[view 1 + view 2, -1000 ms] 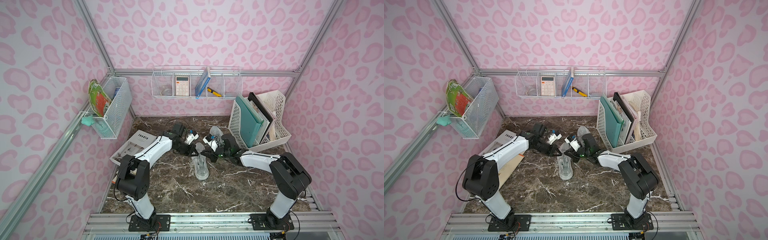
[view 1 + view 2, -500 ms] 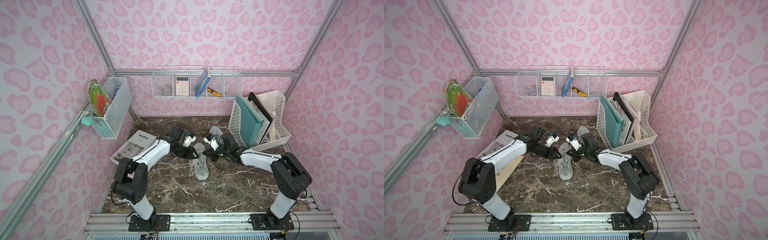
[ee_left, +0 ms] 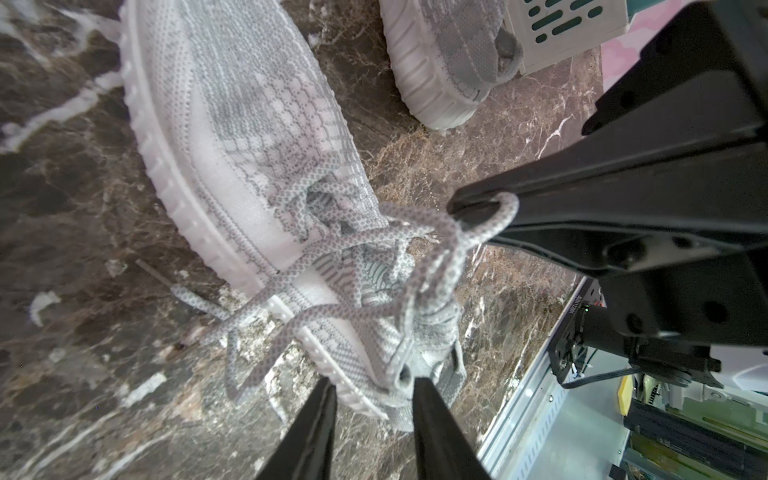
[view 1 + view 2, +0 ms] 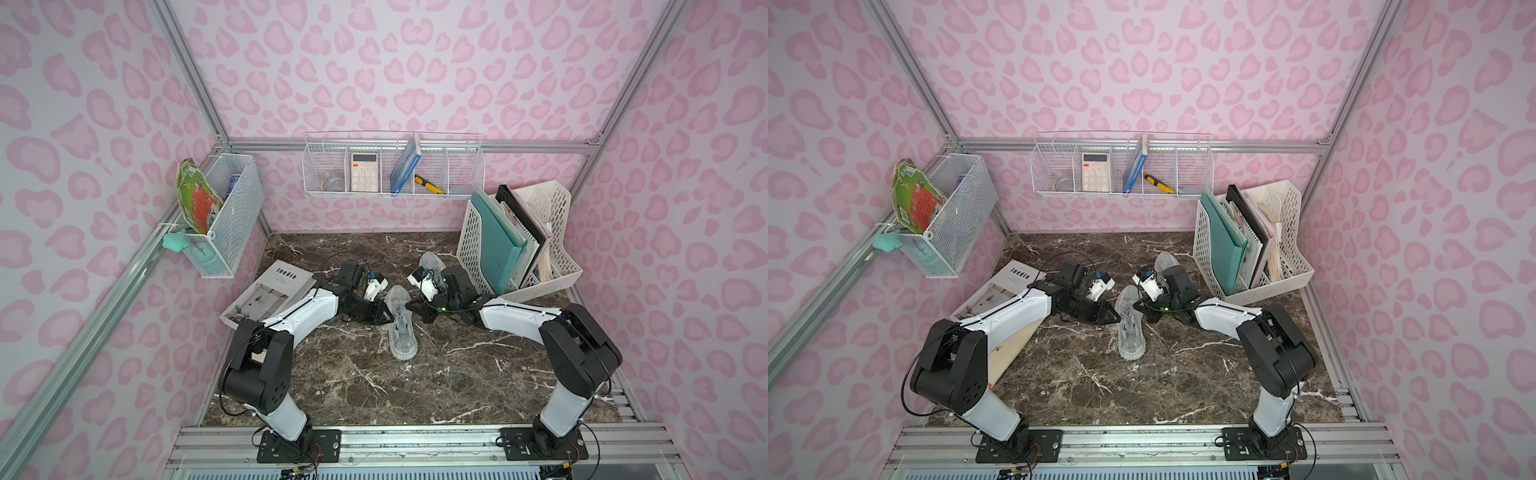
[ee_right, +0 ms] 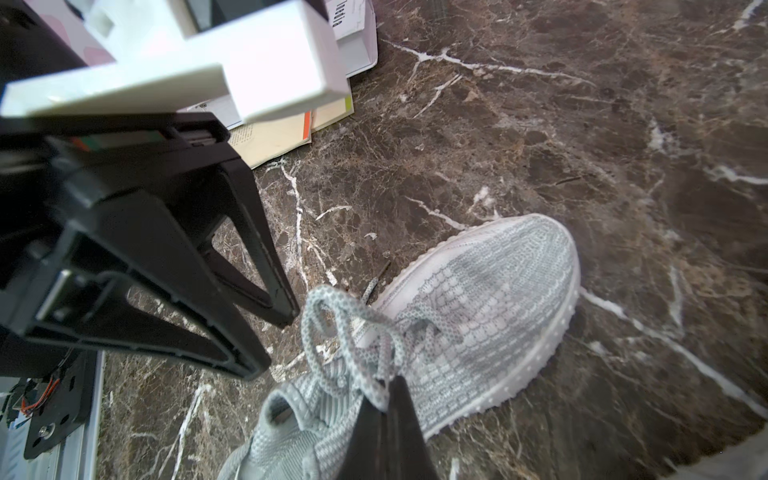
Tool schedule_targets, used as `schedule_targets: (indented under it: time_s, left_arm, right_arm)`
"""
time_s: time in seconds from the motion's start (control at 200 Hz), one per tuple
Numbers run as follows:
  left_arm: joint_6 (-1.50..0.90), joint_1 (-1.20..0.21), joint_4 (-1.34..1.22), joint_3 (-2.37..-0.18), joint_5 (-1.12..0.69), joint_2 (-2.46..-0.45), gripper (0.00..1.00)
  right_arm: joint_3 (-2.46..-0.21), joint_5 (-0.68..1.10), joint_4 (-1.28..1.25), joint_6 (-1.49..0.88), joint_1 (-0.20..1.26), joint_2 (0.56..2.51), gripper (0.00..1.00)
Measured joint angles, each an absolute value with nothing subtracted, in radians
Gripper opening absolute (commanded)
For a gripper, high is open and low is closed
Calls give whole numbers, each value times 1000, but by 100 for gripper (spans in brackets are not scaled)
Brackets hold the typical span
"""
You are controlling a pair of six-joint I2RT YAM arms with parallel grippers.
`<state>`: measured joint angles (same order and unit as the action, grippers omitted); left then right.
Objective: Tie the shoes
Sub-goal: Tie the shoelace on the shoe.
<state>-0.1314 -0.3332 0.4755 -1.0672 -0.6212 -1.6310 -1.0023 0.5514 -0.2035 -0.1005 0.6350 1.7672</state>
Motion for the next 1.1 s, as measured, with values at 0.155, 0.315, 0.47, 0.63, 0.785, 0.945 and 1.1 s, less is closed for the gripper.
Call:
schedule_targets:
  time_s: [0.155, 0.315, 0.47, 0.63, 0.785, 0.945, 1.1]
  left_arm:
    - [-131, -335, 474, -1066, -556, -1623, 41]
    - [-123, -335, 485, -1073, -495, -1649, 43]
    - [-118, -335, 502, -1087, -485, -1687, 41]
    - [-116, -335, 506, -1115, -482, -1724, 28]
    - [-112, -336, 507, -1140, -474, -1762, 9]
    - [-108, -336, 506, -1148, -460, -1773, 0]
    - [-108, -334, 507, -1148, -458, -1773, 0]
  right_arm:
    - [-1009, 551, -203, -101, 635, 1769, 0]
    - [-1014, 551, -204, -104, 635, 1769, 0]
    - [-1015, 551, -202, -104, 635, 1769, 0]
    - [-1018, 552, -200, -104, 635, 1766, 0]
    - [-1042, 552, -166, -104, 635, 1753, 0]
    - [-1094, 525, -49, -103, 635, 1727, 0]
    - [-1145, 468, 108, -98, 641, 1707, 0]
